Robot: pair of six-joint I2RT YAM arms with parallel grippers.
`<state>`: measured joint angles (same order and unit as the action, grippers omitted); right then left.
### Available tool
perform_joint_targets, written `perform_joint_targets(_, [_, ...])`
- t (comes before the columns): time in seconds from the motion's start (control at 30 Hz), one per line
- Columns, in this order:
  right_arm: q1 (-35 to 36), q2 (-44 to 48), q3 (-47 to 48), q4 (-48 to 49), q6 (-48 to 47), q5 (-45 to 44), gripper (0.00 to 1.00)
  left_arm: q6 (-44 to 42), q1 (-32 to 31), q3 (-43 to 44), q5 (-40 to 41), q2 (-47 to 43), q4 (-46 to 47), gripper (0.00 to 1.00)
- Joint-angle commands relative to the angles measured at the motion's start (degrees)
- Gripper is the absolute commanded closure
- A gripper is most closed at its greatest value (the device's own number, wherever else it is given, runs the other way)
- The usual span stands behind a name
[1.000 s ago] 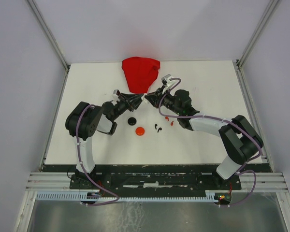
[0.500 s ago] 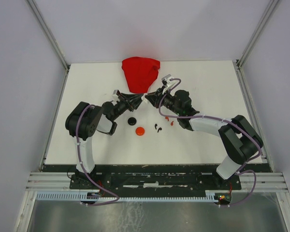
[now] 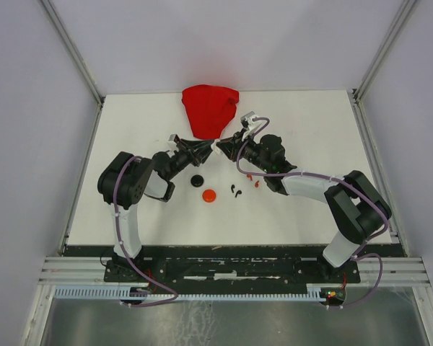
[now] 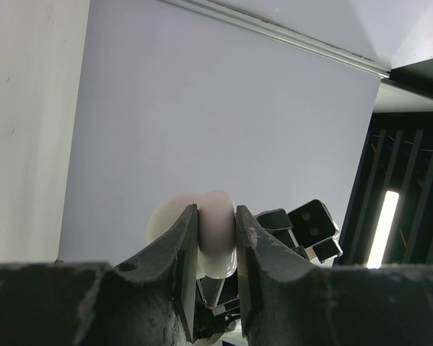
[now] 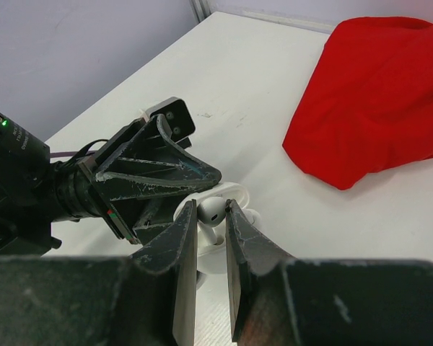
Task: Insert the wireless bluetooth earbuds into the charging case
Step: Place the earbud in the charging case.
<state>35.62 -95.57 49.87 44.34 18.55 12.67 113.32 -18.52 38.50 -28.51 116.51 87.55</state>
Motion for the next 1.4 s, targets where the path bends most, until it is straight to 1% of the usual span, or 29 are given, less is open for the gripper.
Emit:
perform_joint_targets(0.0, [0.2,-0.1,-0.1,3.1,-0.8,-0.8,0.81,2.7,-0.4,0.2,1.6,-2.7,9.6,0.97])
perform_joint_targets(0.2, [0.3,0.3,-0.8,3.0,-0.8,-1.2,0.8,3.7,-0.3,0.8,2.4,-2.0,10.6,0.97])
perform_joint_targets(0.43, [0.3,0.6,-1.1,2.3,-0.8,-1.2,0.71,3.7,-0.3,1.8,2.7,-1.4,10.6,0.97])
perform_joint_targets(0.57, [0.2,0.7,-1.0,2.3,-0.6,-1.0,0.64,3.6,-0.3,1.9,2.9,-1.4,10.6,0.97])
perform_joint_targets(0.67, [0.3,1.3,-1.0,2.2,-0.3,-0.8,0.52,3.5,-0.3,2.1,3.0,-1.1,10.6,0.97])
perform_joint_targets(0.8, [0.2,3.6,-1.1,1.7,0.1,-1.2,0.41,2.6,-0.3,2.4,2.8,-0.3,10.5,0.97])
perform_joint_targets(0.97, [-0.2,8.2,-1.3,-0.9,1.6,-4.1,0.28,0.1,-0.3,2.6,1.6,0.3,9.4,0.97])
perform_joint_targets(1.03, [-0.8,10.1,-0.4,-5.5,2.4,-6.0,0.24,-1.4,-0.3,2.8,0.5,0.7,8.8,0.97])
perform_joint_targets(1.1, [-1.4,11.6,1.8,-13.2,2.8,-8.4,0.22,-2.9,-0.2,3.0,-0.9,0.9,8.4,0.97])
perform_joint_targets(1.17, [-2.3,12.5,5.1,-23.0,3.1,-11.4,0.2,-4.3,-0.2,3.1,-2.0,1.2,8.1,0.97])
perform_joint_targets(1.37, [-3.9,11.7,12.9,-43.3,1.9,-17.5,0.18,-10.2,0.1,4.1,-6.6,0.7,5.2,0.97])
